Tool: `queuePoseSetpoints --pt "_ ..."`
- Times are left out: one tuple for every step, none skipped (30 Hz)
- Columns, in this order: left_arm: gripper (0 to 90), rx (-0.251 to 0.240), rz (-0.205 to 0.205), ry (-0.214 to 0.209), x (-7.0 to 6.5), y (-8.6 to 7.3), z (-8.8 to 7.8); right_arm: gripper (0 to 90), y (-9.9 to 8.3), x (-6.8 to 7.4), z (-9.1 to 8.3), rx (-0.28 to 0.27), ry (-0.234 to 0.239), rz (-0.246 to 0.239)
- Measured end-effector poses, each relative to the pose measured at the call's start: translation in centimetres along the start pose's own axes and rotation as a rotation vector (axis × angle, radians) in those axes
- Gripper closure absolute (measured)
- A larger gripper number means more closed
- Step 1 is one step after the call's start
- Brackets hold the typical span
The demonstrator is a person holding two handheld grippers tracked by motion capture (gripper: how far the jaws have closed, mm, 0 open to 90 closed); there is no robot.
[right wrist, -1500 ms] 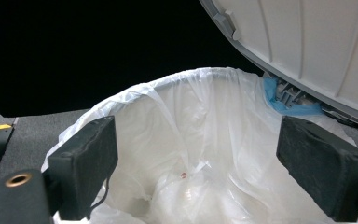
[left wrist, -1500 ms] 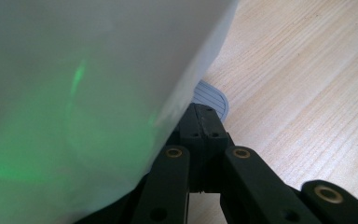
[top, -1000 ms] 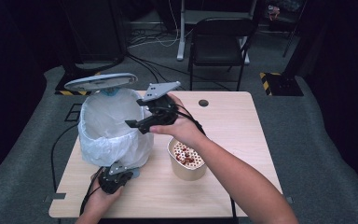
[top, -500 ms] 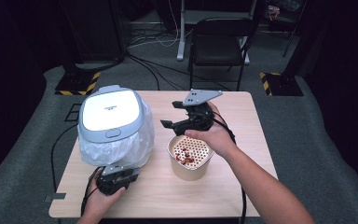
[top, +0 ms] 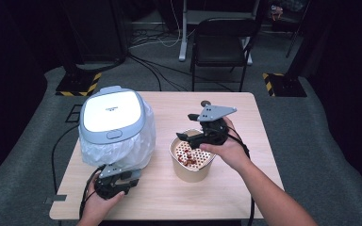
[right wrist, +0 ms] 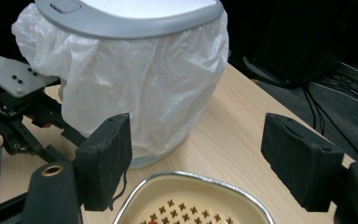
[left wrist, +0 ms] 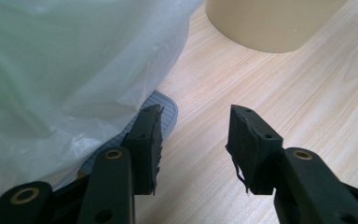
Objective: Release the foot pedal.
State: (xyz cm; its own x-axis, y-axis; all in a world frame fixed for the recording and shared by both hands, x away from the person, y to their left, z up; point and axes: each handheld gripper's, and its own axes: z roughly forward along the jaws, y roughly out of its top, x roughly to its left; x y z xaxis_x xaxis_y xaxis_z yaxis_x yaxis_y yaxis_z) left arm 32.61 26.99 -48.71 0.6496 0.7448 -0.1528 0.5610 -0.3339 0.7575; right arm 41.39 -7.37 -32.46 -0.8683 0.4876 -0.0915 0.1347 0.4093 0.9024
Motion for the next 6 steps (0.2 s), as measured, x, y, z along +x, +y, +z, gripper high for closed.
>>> queuePoseSetpoints --pt "54.3 0.001 0.016 0.006 0.1 0.0 -0.1 24.1 -0.4 0.0 -0.1 0.000 -0.005 0.008" --pt "53.8 0.011 -0.005 -0.012 0.1 0.0 -0.1 24.1 -0.7 0.1 -0.3 0.002 -0.009 0.014" --pt "53.0 0.008 -0.005 -0.009 0.1 -0.1 -0.1 24.1 -1.2 0.1 -0.6 -0.003 -0.015 0.018" --pt "52.7 0.012 -0.005 -0.009 0.1 -0.1 -0.1 24.1 -1.5 0.1 -0.8 -0.005 -0.019 0.020" --pt "51.9 0.014 -0.008 -0.009 0.1 -0.1 -0.1 24.1 -1.8 0.1 -1.1 -0.003 -0.027 0.023" --pt "51.6 0.016 -0.010 -0.011 0.2 -0.1 -0.2 24.1 -2.2 0.1 -1.3 0.000 -0.038 0.032"
